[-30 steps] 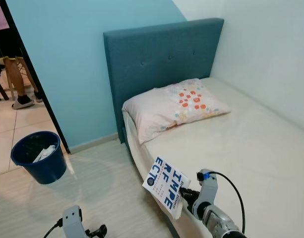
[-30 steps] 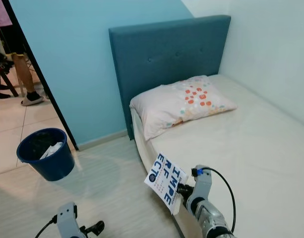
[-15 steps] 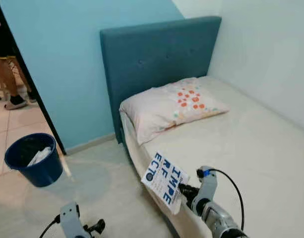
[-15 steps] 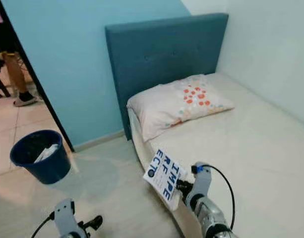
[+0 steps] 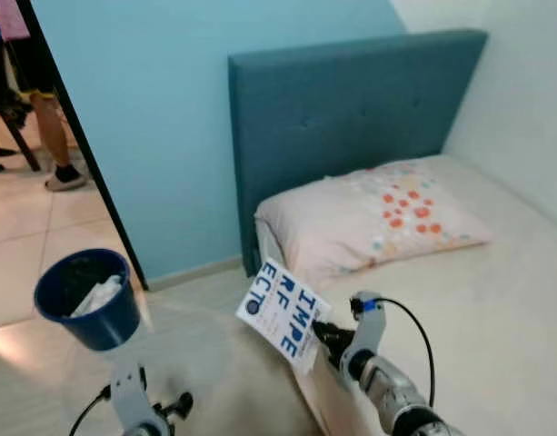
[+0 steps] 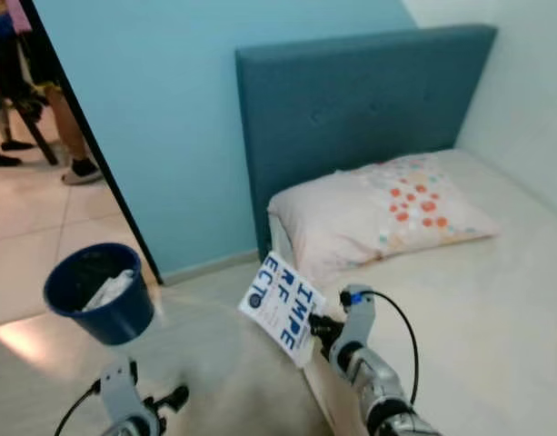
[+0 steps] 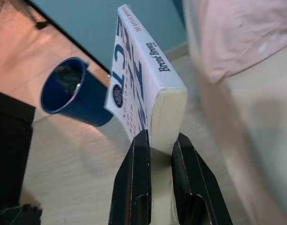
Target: Clean up the room
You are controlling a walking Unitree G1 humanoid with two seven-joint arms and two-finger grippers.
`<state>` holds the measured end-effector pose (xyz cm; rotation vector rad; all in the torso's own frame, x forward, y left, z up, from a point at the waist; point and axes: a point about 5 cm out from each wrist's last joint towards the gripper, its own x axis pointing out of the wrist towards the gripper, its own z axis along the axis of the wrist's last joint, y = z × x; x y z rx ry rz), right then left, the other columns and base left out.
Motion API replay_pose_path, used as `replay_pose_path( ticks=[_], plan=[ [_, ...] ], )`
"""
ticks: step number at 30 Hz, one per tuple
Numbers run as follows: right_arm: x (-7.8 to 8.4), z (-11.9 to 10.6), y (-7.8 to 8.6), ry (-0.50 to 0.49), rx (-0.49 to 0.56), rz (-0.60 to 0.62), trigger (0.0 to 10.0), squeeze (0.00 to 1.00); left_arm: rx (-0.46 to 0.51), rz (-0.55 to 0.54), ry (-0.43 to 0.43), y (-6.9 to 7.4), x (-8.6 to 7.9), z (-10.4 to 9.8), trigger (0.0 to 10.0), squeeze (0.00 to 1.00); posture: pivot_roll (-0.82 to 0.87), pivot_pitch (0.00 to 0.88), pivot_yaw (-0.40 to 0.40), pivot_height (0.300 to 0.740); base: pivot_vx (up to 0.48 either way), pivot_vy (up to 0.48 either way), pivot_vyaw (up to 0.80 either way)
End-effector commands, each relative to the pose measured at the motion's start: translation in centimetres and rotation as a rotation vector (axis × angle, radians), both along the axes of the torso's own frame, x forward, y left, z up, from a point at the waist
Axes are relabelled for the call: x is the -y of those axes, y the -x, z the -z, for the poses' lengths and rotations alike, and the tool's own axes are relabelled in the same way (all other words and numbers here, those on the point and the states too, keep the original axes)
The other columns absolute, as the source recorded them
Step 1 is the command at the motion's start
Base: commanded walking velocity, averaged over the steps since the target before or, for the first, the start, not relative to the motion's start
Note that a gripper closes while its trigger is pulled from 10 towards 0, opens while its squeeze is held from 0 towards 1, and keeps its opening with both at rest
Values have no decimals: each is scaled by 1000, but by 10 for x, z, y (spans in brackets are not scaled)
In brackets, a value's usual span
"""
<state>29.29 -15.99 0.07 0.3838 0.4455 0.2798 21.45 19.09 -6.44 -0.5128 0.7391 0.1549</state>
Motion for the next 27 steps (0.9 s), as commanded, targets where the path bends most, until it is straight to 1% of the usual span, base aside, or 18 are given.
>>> replay_pose_path(
  ticks=[1,3,5,6,7,8,9,10,12,13,15,16,17,19,21,25,27],
  plan=[
    [10,-2,-1,-7,12,45,10000,0,-32,3,14,8,4,6,10000,0,-93,65,-21,740,405,0,0],
    [16,-1,0,1,-1,71,10000,0,-43,11,-1,9,4,6,10000,0,-93,67,-23,740,137,0,0],
    [16,-1,0,1,-1,71,10000,0,-43,11,-1,9,4,6,10000,0,-93,67,-23,740,0,0,0],
    [20,0,1,1,-12,99,10000,0,-49,20,-6,9,5,6,10000,0,-94,67,-23,740,0,0,0],
    [29,1,2,-19,-19,169,10000,0,-47,27,-8,9,5,6,10000,0,-96,69,-22,740,0,0,0],
    [29,1,2,-19,-19,169,10000,0,-47,27,-8,9,5,6,10000,0,-96,69,-22,740,0,0,0],
    [48,0,5,-75,-22,305,10000,0,-39,50,-12,9,5,6,10000,0,-101,70,-18,740,0,-326,0],
    [48,0,5,-75,-22,305,10000,0,-39,50,-12,9,5,6,10000,0,-101,70,-18,740,0,-326,0],
    [64,0,8,-106,-20,400,10000,0,-42,69,-22,9,5,6,10000,0,-105,70,-17,740,0,-444,0],
    [64,0,8,-106,-20,400,10000,0,-42,69,-22,9,5,6,10000,0,-105,70,-17,740,0,-446,0],
    [74,0,11,-115,-27,458,10000,0,-44,62,-19,10,5,7,10000,0,-108,71,-17,740,0,-444,0],
    [74,0,11,-115,-27,458,10000,0,-44,62,-19,10,5,7,10000,0,-108,71,-17,740,0,-446,0],
    [78,2,14,-111,-37,486,10000,0,-44,58,-14,10,5,7,10000,0,-109,71,-18,740,0,-334,0],
    [84,5,18,-102,-58,524,10000,0,-41,44,-2,9,6,6,10000,0,-110,73,-21,740,0,0,0],
    [86,6,21,-86,-60,534,10000,0,-40,41,0,9,6,6,10000,0,-112,74,-21,740,0,0,0],
    [87,11,27,-92,-71,546,10000,0,-44,45,-2,10,6,7,10000,0,-119,77,-15,740,0,0,0],
    [81,18,32,-132,-118,530,10000,0,-52,52,-6,13,5,8,10000,0,-118,80,-13,740,0,0,0]
  ],
)
